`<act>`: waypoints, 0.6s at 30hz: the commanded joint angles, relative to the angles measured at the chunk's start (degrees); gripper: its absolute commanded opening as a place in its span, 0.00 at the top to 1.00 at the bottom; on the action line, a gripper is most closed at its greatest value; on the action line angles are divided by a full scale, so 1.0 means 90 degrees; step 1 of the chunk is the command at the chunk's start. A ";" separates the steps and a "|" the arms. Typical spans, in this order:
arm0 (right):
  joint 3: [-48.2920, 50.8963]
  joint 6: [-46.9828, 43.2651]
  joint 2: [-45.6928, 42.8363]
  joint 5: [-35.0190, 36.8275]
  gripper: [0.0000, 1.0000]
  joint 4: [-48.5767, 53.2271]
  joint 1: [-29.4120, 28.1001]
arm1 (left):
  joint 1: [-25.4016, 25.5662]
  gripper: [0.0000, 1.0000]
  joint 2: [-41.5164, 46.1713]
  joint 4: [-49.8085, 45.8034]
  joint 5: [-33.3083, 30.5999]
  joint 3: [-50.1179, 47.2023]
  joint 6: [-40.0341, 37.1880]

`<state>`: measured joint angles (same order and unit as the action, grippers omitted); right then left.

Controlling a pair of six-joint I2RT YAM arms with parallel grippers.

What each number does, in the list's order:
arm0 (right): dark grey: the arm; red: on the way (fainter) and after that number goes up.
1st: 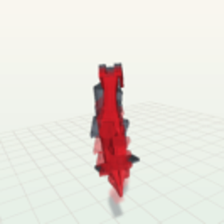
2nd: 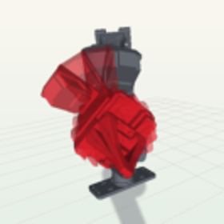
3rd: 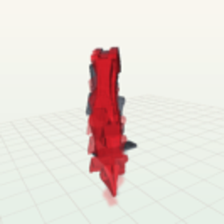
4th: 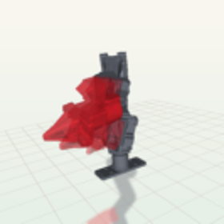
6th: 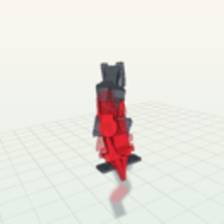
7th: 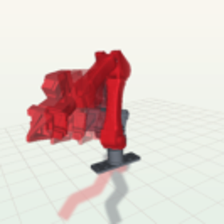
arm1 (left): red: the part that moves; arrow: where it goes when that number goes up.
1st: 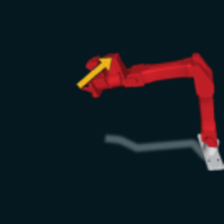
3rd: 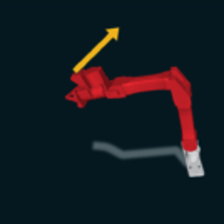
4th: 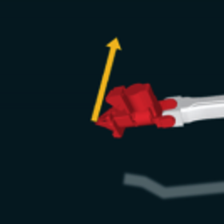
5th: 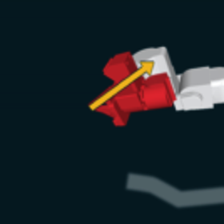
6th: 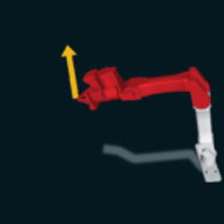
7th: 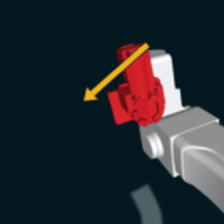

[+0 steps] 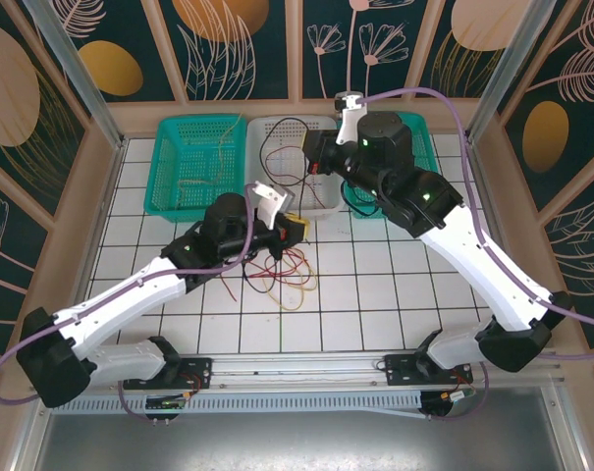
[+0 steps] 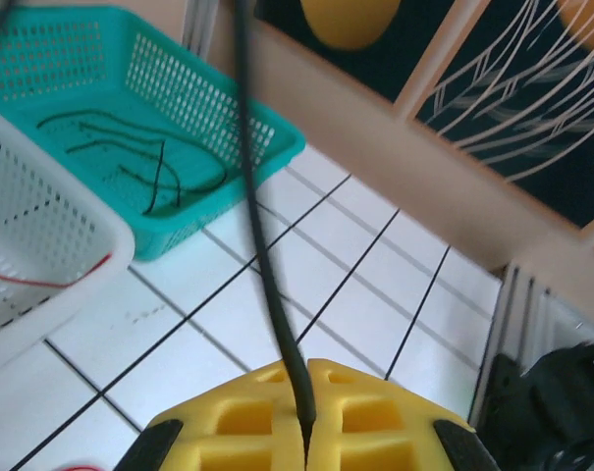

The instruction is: Untangle the cables

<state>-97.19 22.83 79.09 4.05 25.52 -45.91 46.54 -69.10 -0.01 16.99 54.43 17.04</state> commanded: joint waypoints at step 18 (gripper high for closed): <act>-0.0494 -0.0046 0.0132 0.0354 1.00 0.0704 0.0475 | 0.0278 0.47 0.0686 -0.0455 -0.1716 -0.0230 -0.0432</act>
<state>-99.29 22.83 81.54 5.76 30.17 -44.23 48.77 -65.98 -4.78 6.81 54.52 11.60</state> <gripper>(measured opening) 0.045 0.490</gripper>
